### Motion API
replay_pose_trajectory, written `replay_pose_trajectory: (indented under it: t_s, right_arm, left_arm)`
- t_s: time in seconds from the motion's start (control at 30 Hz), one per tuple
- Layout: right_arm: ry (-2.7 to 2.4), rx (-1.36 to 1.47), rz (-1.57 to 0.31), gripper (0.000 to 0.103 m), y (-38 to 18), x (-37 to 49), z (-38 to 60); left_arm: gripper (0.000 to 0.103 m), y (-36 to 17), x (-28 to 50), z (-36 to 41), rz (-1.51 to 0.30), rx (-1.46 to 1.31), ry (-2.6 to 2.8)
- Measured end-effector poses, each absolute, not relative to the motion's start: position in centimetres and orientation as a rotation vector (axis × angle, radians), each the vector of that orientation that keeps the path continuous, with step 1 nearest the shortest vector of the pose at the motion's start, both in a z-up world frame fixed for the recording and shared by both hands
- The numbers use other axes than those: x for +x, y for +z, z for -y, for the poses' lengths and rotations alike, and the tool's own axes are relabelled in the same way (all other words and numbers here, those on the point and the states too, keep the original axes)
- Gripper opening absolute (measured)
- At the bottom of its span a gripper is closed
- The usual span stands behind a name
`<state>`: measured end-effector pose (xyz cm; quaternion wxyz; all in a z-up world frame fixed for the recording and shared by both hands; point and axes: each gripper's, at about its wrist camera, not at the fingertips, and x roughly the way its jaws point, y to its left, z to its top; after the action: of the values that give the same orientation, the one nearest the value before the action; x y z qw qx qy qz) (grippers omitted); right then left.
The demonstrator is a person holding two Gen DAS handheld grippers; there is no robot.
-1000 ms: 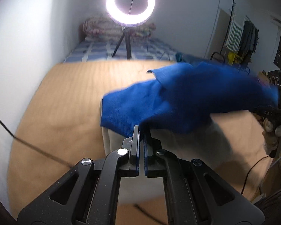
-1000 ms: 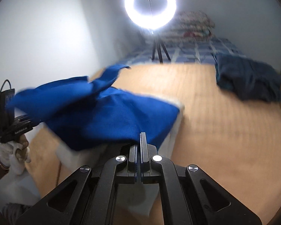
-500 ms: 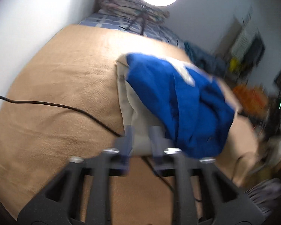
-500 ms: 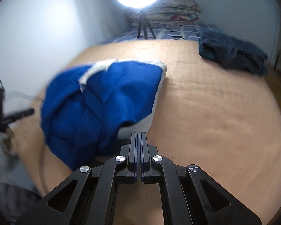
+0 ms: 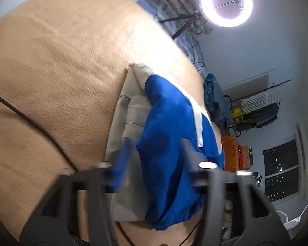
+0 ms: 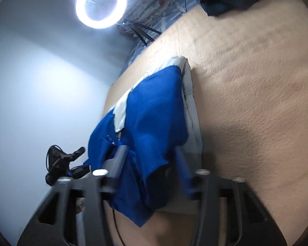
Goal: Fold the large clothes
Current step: 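Press the folded bundle flat with both tools and release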
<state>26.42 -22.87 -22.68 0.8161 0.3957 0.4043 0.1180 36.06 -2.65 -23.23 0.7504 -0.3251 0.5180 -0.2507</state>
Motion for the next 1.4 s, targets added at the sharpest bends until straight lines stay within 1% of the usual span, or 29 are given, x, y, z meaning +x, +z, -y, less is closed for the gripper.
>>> replay_pose_trajectory:
  t_s: [0.03,0.13,0.2,0.27,0.33,0.4,0.5,0.6,0.73,0.8,0.87,0.97,1.03,1.13,1.3,1.37,1.4]
  right_arm:
    - [0.253,0.835,-0.882,0.009,-22.9,26.7,22.7]
    - [0.250,0.782,-0.907,0.006,-22.2,27.0,22.4]
    - [0.256,0.732,-0.912,0.005,-20.9,26.8,22.3]
    - [0.270,0.704,-0.904,0.004,-19.3,26.2,22.6]
    - [0.283,0.714,-0.890,0.003,-18.8,25.6,23.2]
    - [0.268,0.699,-0.909,0.002,-19.8,25.5,23.3]
    - [0.152,0.514,-1.017,0.003,-22.3,25.9,21.9]
    - [0.120,0.447,-1.062,0.003,-22.4,25.7,21.6]
    - [0.079,0.295,-0.959,0.003,-17.5,25.1,21.5]
    - [0.109,0.284,-0.878,0.003,-15.0,26.0,21.4]
    - [0.127,0.252,-0.802,0.003,-13.0,27.7,20.7]
    - [0.177,0.220,-0.782,0.003,-12.7,31.7,19.1]
    - [0.182,0.215,-0.808,0.003,-13.7,34.6,18.1]
    - [0.161,0.161,-0.864,0.003,-16.0,37.8,17.3]
    - [0.170,0.104,-0.996,0.003,-20.9,39.3,16.5]
    - [0.187,0.140,-1.037,0.002,-23.2,39.6,17.0]
    - [0.188,0.170,-1.039,0.000,-23.9,39.7,17.3]
  left_arm:
    - [0.005,-23.6,36.3,3.1,-1.144,-0.709,-0.547]
    - [0.001,-22.7,35.3,4.0,-1.084,-0.648,-0.540]
    - [0.000,-22.0,34.2,3.7,-1.057,-0.681,-0.551]
    - [0.000,-21.8,32.7,2.9,-1.053,-0.705,-0.536]
    - [0.000,-22.3,31.8,2.4,-1.053,-0.670,-0.505]
    - [0.000,-23.8,31.5,2.7,-1.084,-0.591,-0.465]
    - [0.000,-24.5,31.4,2.2,-1.104,-0.622,-0.475]
    - [0.000,-21.3,30.6,1.6,-1.017,-0.497,-0.460]
    - [0.000,-16.5,30.4,2.2,-0.917,-0.343,-0.464]
    - [0.004,-14.7,31.1,3.3,-0.885,-0.300,-0.468]
    - [0.015,-13.3,32.6,5.3,-0.852,-0.265,-0.470]
    - [0.018,-12.8,34.8,8.3,-0.836,-0.177,-0.467]
    - [0.018,-13.5,36.5,10.6,-0.845,-0.096,-0.438]
    - [0.018,-16.1,38.8,11.9,-0.921,-0.104,-0.411]
    - [0.018,-22.5,40.2,12.8,-1.008,0.014,-0.378]
    - [0.018,-24.3,40.1,12.5,-0.987,0.002,-0.405]
    - [0.018,-24.4,40.1,12.3,-0.981,-0.011,-0.407]
